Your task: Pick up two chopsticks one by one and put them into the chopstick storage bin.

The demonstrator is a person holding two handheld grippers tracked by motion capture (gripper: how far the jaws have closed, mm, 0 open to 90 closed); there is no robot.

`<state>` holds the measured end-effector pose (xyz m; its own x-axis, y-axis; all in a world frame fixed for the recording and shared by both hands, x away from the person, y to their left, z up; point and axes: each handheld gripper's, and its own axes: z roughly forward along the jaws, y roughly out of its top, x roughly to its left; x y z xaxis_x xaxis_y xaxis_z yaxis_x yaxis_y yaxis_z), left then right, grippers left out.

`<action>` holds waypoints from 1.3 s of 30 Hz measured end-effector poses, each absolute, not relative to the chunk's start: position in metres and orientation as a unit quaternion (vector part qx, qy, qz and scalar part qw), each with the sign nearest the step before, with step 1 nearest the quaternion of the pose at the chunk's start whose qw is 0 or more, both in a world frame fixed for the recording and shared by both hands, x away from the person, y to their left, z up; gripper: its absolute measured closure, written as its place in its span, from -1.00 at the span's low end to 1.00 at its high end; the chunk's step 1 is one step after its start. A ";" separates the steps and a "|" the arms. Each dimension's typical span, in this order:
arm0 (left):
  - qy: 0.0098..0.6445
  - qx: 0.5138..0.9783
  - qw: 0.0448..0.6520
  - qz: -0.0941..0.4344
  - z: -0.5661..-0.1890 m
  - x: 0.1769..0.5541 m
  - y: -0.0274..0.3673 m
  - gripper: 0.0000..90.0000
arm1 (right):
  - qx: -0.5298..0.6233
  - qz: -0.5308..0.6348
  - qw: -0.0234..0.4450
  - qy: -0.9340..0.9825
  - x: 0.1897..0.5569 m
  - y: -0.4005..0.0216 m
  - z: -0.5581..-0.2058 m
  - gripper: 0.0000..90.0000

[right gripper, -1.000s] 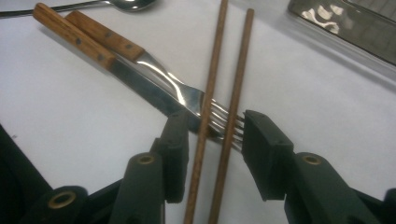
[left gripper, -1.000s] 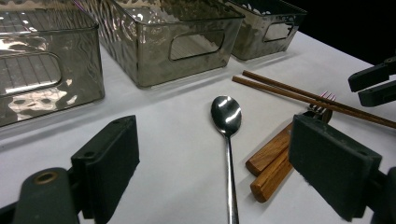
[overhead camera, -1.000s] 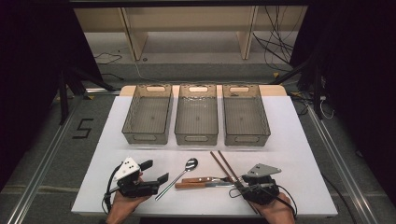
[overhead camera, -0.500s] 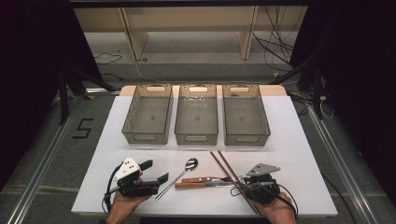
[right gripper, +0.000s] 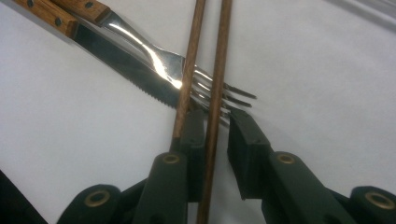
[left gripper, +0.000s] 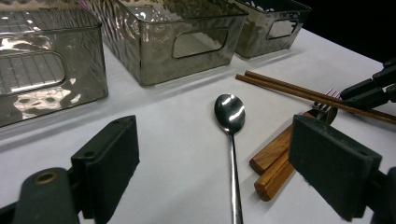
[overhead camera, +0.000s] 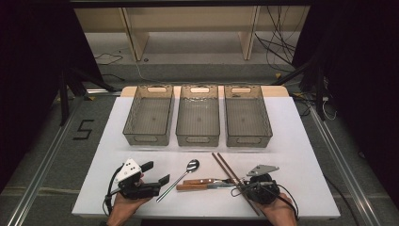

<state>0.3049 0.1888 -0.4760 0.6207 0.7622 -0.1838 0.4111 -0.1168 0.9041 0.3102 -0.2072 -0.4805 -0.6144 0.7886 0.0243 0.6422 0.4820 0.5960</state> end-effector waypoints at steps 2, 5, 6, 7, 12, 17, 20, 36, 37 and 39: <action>0.402 0.729 0.529 0.166 -0.476 0.305 0.189 -0.64 | 0.421 0.288 0.128 0.850 0.311 -0.207 -0.481 0.73; 0.402 0.729 0.529 0.166 -0.476 0.305 0.189 -0.64 | 0.428 0.287 0.130 0.847 0.310 -0.208 -0.481 0.78; 0.402 0.729 0.528 0.167 -0.476 0.305 0.189 -0.64 | 0.428 0.287 0.133 0.847 0.311 -0.208 -0.481 0.81; 0.402 0.729 0.529 0.167 -0.476 0.305 0.189 -0.64 | 0.429 0.286 0.135 0.846 0.310 -0.208 -0.481 0.83; 0.402 0.729 0.528 0.166 -0.476 0.305 0.189 -0.64 | 0.430 0.286 0.136 0.845 0.310 -0.207 -0.482 0.88; 0.402 0.729 0.528 0.166 -0.476 0.305 0.189 -0.64 | 0.426 0.293 0.136 0.845 0.309 -0.207 -0.481 0.89; 0.403 0.729 0.529 0.166 -0.476 0.305 0.189 -0.64 | 0.423 0.295 0.142 0.845 0.309 -0.208 -0.479 0.90; 0.411 0.726 0.527 0.159 -0.476 0.306 0.189 -0.64 | 0.401 0.340 0.168 0.834 0.304 -0.206 -0.459 0.90; 0.414 0.722 0.533 0.151 -0.474 0.305 0.186 -0.64 | 0.395 0.346 0.170 0.834 0.304 -0.203 -0.457 0.90; 0.415 0.722 0.534 0.147 -0.473 0.306 0.184 -0.64 | 0.385 0.353 0.172 0.835 0.303 -0.198 -0.454 0.90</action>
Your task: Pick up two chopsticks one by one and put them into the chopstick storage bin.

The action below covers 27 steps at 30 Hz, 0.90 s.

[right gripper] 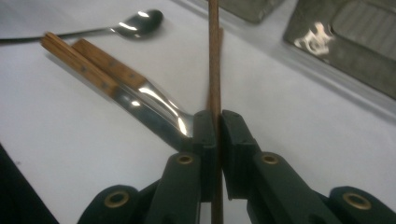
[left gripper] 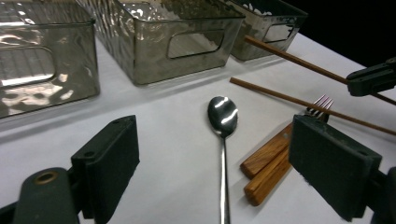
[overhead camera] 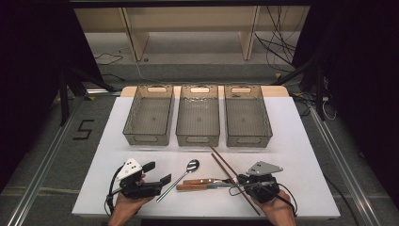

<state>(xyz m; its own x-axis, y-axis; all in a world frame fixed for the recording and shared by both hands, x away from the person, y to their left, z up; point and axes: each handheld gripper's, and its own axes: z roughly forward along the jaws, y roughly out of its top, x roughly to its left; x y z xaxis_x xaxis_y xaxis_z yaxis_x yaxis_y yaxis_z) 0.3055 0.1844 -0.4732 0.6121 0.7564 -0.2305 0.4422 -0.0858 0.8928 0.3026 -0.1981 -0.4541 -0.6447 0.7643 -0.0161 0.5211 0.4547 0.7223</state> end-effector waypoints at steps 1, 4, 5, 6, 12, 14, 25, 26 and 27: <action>0.416 0.719 0.537 0.142 -0.472 0.305 0.182 -0.64 | 0.379 0.356 0.173 0.836 0.302 -0.195 -0.452 0.90; 0.419 0.713 0.550 0.117 -0.466 0.306 0.175 -0.64 | 0.366 0.367 0.174 0.837 0.301 -0.188 -0.448 0.90; 0.422 0.709 0.555 0.105 -0.463 0.307 0.169 -0.64 | 0.350 0.382 0.175 0.837 0.301 -0.179 -0.442 0.90; 0.420 0.711 0.556 0.100 -0.461 0.307 0.164 -0.63 | 0.345 0.388 0.173 0.837 0.301 -0.175 -0.441 0.90; 0.407 0.715 0.565 0.054 -0.450 0.311 0.137 -0.61 | 0.303 0.426 0.173 0.835 0.300 -0.147 -0.431 0.90; 0.406 0.713 0.570 0.040 -0.445 0.314 0.129 -0.61 | 0.289 0.436 0.176 0.834 0.298 -0.140 -0.430 0.90; 0.413 0.699 0.584 -0.011 -0.443 0.328 0.109 -0.25 | 0.267 0.460 0.188 0.826 0.290 -0.125 -0.433 0.90; 0.412 0.696 0.588 -0.018 -0.443 0.328 0.108 -0.18 | 0.267 0.463 0.189 0.824 0.290 -0.125 -0.432 0.90; 0.411 0.694 0.590 -0.026 -0.443 0.329 0.107 -0.04 | 0.266 0.468 0.191 0.821 0.290 -0.125 -0.432 0.90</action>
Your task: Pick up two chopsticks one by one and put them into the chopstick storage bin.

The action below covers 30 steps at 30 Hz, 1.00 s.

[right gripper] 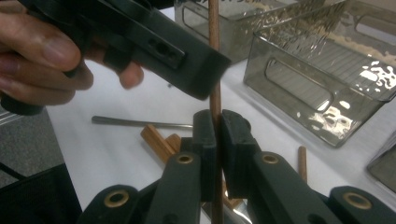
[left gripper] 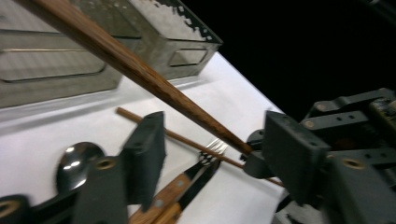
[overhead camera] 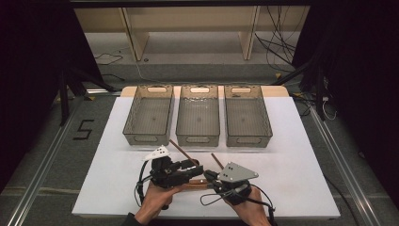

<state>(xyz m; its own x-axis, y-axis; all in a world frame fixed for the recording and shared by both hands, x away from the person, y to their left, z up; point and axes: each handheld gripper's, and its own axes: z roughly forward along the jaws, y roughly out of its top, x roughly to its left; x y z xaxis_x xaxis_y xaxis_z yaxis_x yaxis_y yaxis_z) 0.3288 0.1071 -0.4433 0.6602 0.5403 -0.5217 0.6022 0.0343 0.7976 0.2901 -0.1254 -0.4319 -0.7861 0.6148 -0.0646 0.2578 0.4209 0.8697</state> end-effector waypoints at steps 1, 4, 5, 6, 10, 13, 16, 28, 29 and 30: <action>0.410 0.693 0.593 -0.034 -0.444 0.329 0.107 0.01 | 0.264 0.469 0.192 0.821 0.290 -0.125 -0.432 0.90; 0.405 0.687 0.601 -0.055 -0.444 0.332 0.104 0.12 | 0.262 0.474 0.191 0.819 0.289 -0.125 -0.431 0.90; 0.402 0.686 0.603 -0.058 -0.444 0.332 0.104 0.22 | 0.259 0.476 0.191 0.818 0.288 -0.124 -0.432 0.90; 0.402 0.686 0.603 -0.058 -0.444 0.332 0.104 0.26 | 0.259 0.476 0.191 0.818 0.288 -0.124 -0.432 0.90; 0.402 0.675 0.614 -0.073 -0.443 0.334 0.106 0.41 | 0.255 0.485 0.193 0.814 0.286 -0.124 -0.431 0.90; 0.400 0.676 0.615 -0.078 -0.443 0.334 0.107 0.51 | 0.255 0.489 0.196 0.811 0.286 -0.125 -0.430 0.90; 0.401 0.669 0.620 -0.089 -0.443 0.335 0.109 0.60 | 0.253 0.493 0.196 0.809 0.286 -0.126 -0.430 0.90; 0.374 0.668 0.631 -0.124 -0.438 0.336 0.112 0.87 | 0.257 0.508 0.186 0.801 0.284 -0.127 -0.433 0.73; 0.373 0.668 0.633 -0.122 -0.437 0.336 0.113 0.87 | 0.257 0.507 0.188 0.801 0.284 -0.129 -0.432 0.57; 0.371 0.671 0.632 -0.114 -0.434 0.338 0.116 0.87 | 0.260 0.508 0.185 0.800 0.284 -0.131 -0.432 0.47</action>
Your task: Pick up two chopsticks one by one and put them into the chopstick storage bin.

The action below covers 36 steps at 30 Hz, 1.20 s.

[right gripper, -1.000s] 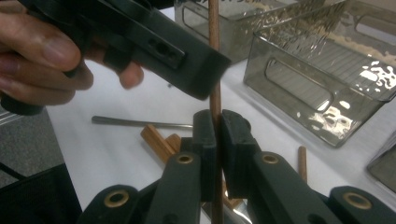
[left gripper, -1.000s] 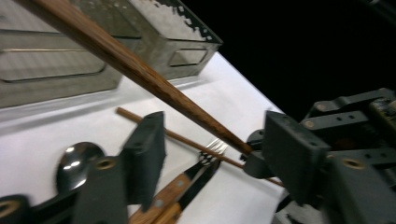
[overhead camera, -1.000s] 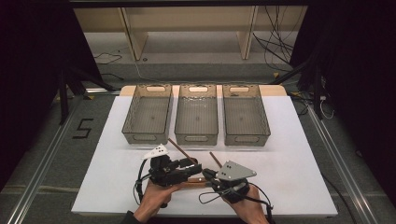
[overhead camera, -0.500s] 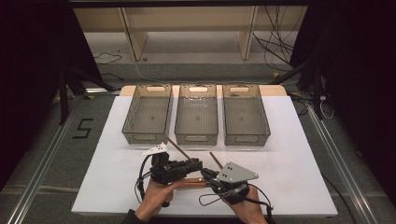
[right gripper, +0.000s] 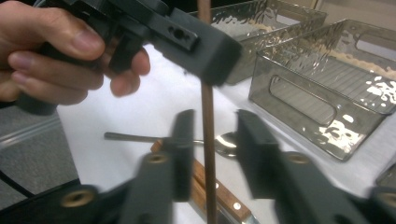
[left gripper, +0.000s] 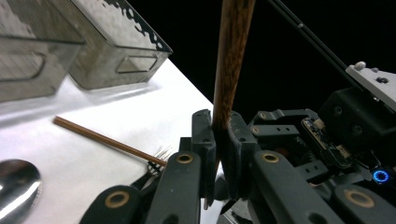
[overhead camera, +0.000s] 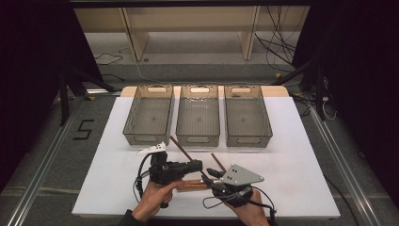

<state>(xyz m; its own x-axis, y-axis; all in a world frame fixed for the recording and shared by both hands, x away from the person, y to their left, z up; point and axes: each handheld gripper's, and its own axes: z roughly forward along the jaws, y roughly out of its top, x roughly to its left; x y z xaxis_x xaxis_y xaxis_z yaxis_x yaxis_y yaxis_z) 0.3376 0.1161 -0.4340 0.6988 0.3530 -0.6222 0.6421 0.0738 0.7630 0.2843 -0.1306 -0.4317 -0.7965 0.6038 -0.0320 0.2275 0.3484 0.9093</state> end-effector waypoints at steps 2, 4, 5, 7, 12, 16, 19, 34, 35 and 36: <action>0.370 0.673 0.631 -0.109 -0.432 0.339 0.119 0.87 | 0.261 0.510 0.182 0.799 0.284 -0.132 -0.431 0.40; 0.373 0.675 0.628 -0.102 -0.428 0.343 0.126 0.87 | 0.265 0.512 0.182 0.796 0.283 -0.142 -0.427 0.21; 0.374 0.677 0.626 -0.099 -0.426 0.345 0.129 0.87 | 0.265 0.512 0.182 0.796 0.283 -0.142 -0.427 0.21; 0.377 0.680 0.623 -0.089 -0.423 0.351 0.137 0.87 | 0.278 0.505 0.183 0.797 0.284 -0.154 -0.426 0.05; 0.394 0.679 0.616 -0.071 -0.411 0.365 0.160 0.87 | 0.309 0.492 0.174 0.795 0.287 -0.173 -0.432 -0.14; 0.405 0.676 0.613 -0.053 -0.399 0.378 0.177 0.87 | 0.334 0.479 0.171 0.794 0.289 -0.186 -0.437 -0.25; 0.409 0.677 0.610 -0.037 -0.388 0.386 0.188 0.87 | 0.352 0.464 0.170 0.795 0.291 -0.191 -0.439 -0.31; 0.436 0.692 0.576 0.004 -0.343 0.432 0.224 0.87 | 0.371 0.457 0.157 0.793 0.290 -0.199 -0.446 -0.52; 0.439 0.692 0.573 0.005 -0.342 0.436 0.226 0.87 | 0.372 0.458 0.157 0.792 0.290 -0.200 -0.446 -0.53; 0.443 0.692 0.570 0.007 -0.341 0.439 0.228 0.87 | 0.373 0.457 0.157 0.792 0.291 -0.200 -0.447 -0.54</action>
<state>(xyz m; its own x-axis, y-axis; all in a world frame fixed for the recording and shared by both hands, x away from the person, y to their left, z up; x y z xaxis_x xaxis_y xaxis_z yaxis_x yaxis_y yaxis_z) 0.4393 0.2283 -0.3405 0.6080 0.6207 -0.4951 0.6044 0.0426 0.7956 0.2907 -0.2005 -0.4468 -0.6727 0.7340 0.0932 0.4475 0.3033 0.8413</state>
